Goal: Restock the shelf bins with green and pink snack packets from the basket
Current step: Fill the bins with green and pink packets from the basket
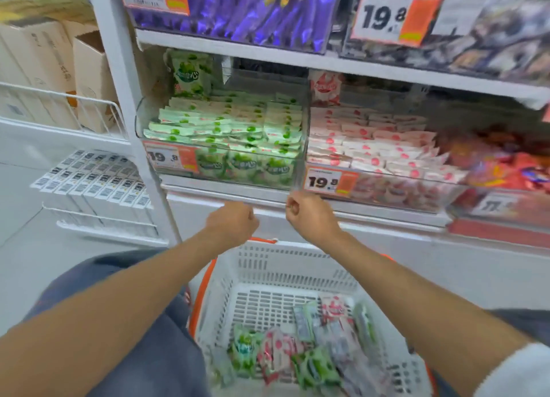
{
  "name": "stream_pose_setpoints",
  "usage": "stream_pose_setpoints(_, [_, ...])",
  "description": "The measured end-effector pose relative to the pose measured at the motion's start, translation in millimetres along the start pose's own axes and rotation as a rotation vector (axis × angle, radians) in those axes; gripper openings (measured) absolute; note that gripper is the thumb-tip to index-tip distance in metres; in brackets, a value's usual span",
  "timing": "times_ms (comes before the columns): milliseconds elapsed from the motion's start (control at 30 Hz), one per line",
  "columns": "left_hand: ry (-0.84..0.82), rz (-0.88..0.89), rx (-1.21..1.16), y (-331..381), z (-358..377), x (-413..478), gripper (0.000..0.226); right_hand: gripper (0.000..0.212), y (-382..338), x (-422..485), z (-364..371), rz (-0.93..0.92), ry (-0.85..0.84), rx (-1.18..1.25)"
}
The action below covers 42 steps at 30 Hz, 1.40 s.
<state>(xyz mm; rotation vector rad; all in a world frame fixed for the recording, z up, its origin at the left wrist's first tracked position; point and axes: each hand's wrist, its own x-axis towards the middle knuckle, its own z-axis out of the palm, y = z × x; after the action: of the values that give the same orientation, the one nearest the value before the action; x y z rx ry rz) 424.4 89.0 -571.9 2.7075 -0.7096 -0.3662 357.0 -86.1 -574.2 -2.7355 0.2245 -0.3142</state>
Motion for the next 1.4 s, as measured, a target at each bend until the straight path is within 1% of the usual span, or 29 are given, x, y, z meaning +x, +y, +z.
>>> stream_pose_setpoints(67, [-0.142,-0.031,0.026,-2,34,-10,0.017,0.010,38,-40,33,0.109,-0.234,0.000])
stream_pose_setpoints(133, [-0.257,-0.032,0.067,-7,64,-19,0.022,0.012,77,-81,65,0.228,-0.467,0.023])
stream_pose_setpoints(233, [-0.394,-0.060,0.108,-17,98,-21,0.021,0.022,125,-132,111,0.375,-0.703,-0.014])
stream_pose_setpoints(333, [-0.443,-0.087,0.087,-27,125,-17,0.023,0.035,139,-156,155,0.401,-0.825,-0.032])
stream_pose_setpoints(433, [-0.480,-0.129,0.087,-38,147,-17,0.025,0.047,128,-158,197,0.347,-0.910,0.044])
stream_pose_setpoints(500, [-0.534,-0.133,0.108,-44,159,-19,0.022,0.053,118,-158,223,0.298,-0.962,0.082])
stream_pose_setpoints(600, [-0.596,-0.128,0.140,-47,167,-21,0.017,0.071,109,-161,254,0.225,-1.022,0.056])
stream_pose_setpoints(633, [-0.601,-0.121,0.150,-48,168,-22,0.017,0.073,108,-164,260,0.205,-1.026,0.028])
stream_pose_setpoints(667, [-0.601,-0.113,0.160,-46,169,-22,0.018,0.069,108,-167,262,0.172,-1.015,-0.015])
stream_pose_setpoints(733, [-0.594,-0.106,0.154,-45,171,-22,0.017,0.047,112,-168,258,0.129,-0.985,-0.081])
stream_pose_setpoints(767, [-0.595,-0.107,0.144,-45,172,-22,0.017,0.035,115,-166,254,0.145,-0.992,-0.080])
stream_pose_setpoints(800, [-0.604,-0.110,0.138,-43,171,-22,0.016,0.028,117,-164,250,0.170,-0.996,-0.052])
stream_pose_setpoints(833, [-0.606,-0.109,0.124,-43,172,-21,0.017,0.028,120,-160,246,0.206,-0.986,0.024])
stream_pose_setpoints(867, [-0.601,-0.118,0.110,-40,172,-21,0.018,0.036,123,-155,237,0.270,-0.957,0.141])
stream_pose_setpoints(933, [-0.551,-0.144,0.036,-32,169,-21,0.026,0.059,124,-139,206,0.414,-0.837,0.400])
stream_pose_setpoints(967, [-0.509,-0.152,-0.010,-26,167,-20,0.034,0.063,124,-130,185,0.456,-0.761,0.506])
stream_pose_setpoints(1067, [-0.375,-0.124,-0.265,5,153,-13,0.064,0.040,115,-102,114,0.490,-0.541,0.806])
stream_pose_setpoints(1100, [-0.319,-0.092,-0.358,19,147,-10,0.068,0.037,111,-95,89,0.485,-0.484,0.887])
stream_pose_setpoints(1167, [-0.157,-0.030,-0.500,49,129,-6,0.058,0.036,102,-82,43,0.467,-0.383,0.975])
stream_pose_setpoints(1267, [0.118,0.047,-0.612,87,97,0,0.050,0.028,90,-64,-12,0.469,-0.276,1.033])
stream_pose_setpoints(1333, [0.245,0.068,-0.633,103,75,7,0.049,0.022,85,-54,-41,0.460,-0.227,1.073])
stream_pose_setpoints(1400, [0.331,0.075,-0.643,115,54,15,0.052,0.020,81,-46,-63,0.438,-0.235,1.099])
